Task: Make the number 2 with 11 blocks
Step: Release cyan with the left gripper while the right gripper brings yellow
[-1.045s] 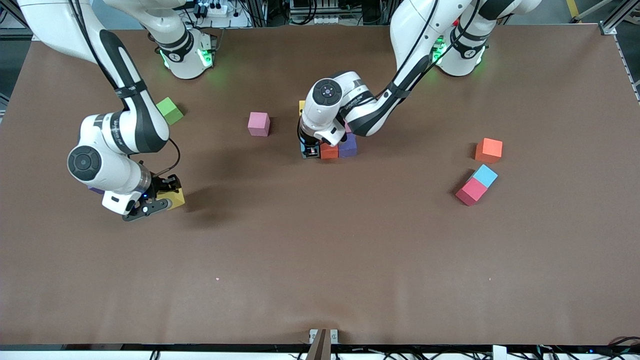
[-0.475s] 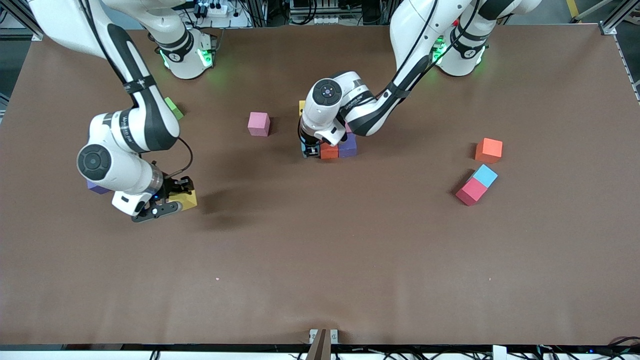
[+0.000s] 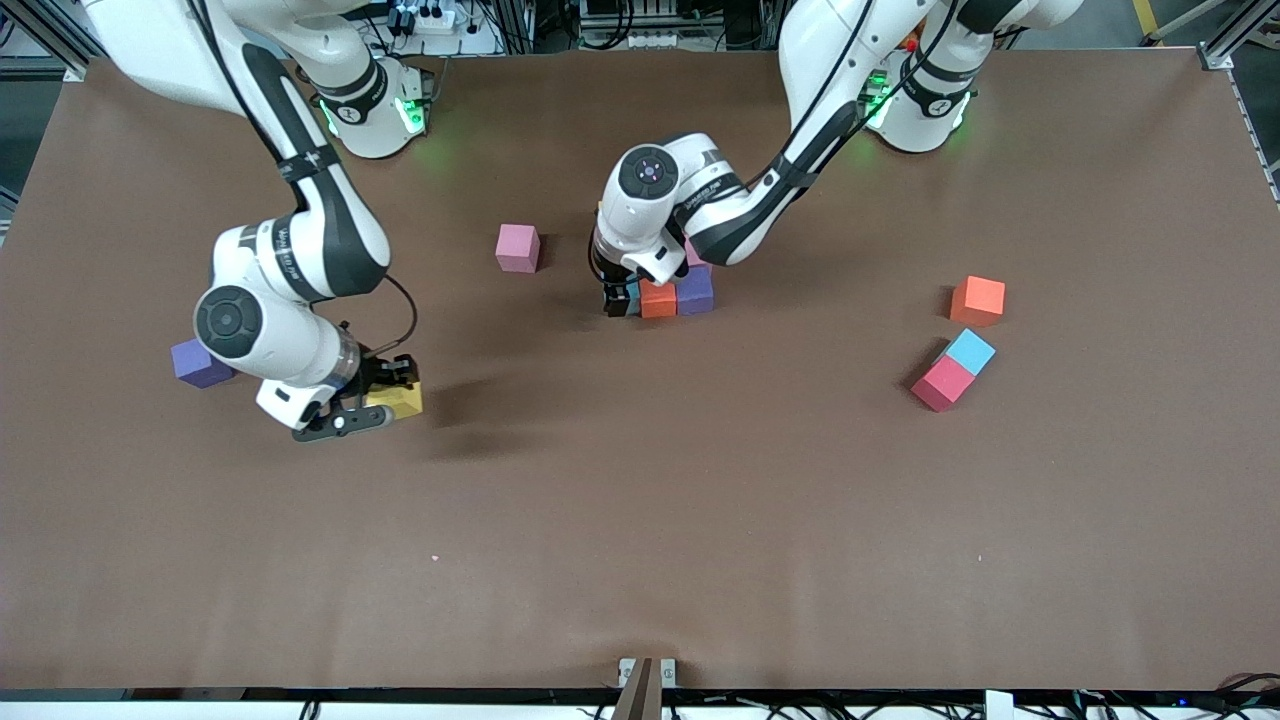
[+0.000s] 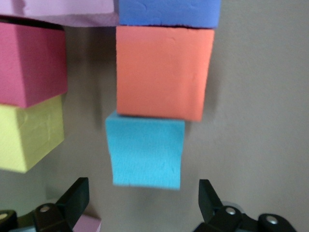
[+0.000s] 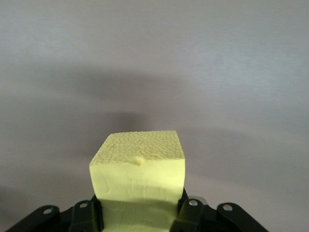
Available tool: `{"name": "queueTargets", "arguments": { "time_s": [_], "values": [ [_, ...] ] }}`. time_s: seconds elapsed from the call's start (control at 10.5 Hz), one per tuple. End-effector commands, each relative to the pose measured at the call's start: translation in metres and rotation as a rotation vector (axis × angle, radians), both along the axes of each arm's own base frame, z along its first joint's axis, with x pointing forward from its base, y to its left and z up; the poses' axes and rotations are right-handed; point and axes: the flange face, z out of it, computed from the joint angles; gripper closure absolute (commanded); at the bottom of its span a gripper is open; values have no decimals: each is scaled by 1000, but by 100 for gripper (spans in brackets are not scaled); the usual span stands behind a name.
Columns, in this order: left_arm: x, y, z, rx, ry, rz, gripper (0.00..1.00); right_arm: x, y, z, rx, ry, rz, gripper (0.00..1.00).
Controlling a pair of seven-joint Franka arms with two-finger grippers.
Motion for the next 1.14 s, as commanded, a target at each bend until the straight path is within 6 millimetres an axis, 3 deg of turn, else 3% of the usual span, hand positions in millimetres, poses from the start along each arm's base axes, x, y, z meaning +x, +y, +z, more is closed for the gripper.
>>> {"name": "queueTargets", "arguments": {
  "time_s": [0.0, 0.28, 0.38, 0.57, 0.85, 1.04],
  "values": [
    [-2, 0, 61, -12, -65, 25, 0, -4, 32, 1, 9, 9, -10, 67],
    [0, 10, 134, -63, -168, 23, 0, -16, 70, -6, 3, 15, -29, 67],
    [2, 18, 157, -45, -202, -11, 0, -27, 102, -12, 5, 14, -50, 67],
    [37, 54, 181, 6, -265, -216, 0, -48, 169, -28, 6, -14, -128, 67],
    [94, 104, 193, 40, -366, -569, 0, -71, 264, -47, -10, -12, -200, 67],
    [129, 153, 184, 62, -339, -832, 0, -90, 303, -68, -32, -9, -207, 65]
  ]
}}
